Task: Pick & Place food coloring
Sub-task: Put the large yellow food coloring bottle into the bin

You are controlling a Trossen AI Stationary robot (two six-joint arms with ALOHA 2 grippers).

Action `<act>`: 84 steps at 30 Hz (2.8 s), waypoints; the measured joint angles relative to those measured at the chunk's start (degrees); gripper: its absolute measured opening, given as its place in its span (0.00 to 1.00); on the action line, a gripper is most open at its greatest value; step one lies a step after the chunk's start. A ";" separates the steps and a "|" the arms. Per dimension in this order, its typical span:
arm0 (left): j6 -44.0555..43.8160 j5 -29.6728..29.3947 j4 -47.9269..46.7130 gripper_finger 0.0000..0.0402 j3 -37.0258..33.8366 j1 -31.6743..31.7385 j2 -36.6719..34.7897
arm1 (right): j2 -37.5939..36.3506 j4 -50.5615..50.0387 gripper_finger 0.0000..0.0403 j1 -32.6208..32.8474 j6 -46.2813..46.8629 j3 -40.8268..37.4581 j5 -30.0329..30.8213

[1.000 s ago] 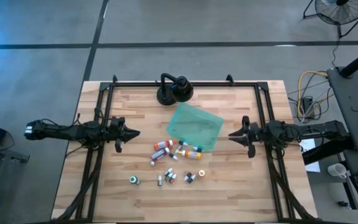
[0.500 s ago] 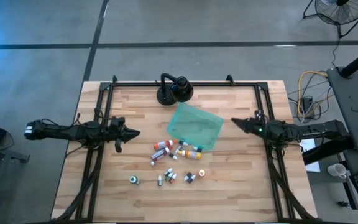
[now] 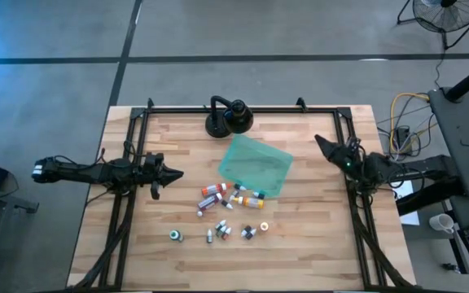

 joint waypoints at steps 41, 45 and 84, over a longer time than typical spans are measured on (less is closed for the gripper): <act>-34.59 -4.91 21.15 0.00 -0.02 0.04 -0.01 | 18.58 -1.60 0.48 -2.78 5.57 6.70 -3.33; -34.10 -10.32 21.92 0.00 -0.02 0.07 0.00 | 23.11 -13.52 0.48 -2.78 1.15 14.33 -3.49; -36.06 -10.47 0.63 0.00 0.02 0.04 0.11 | 80.55 -91.50 0.40 26.13 -1.51 79.10 -30.00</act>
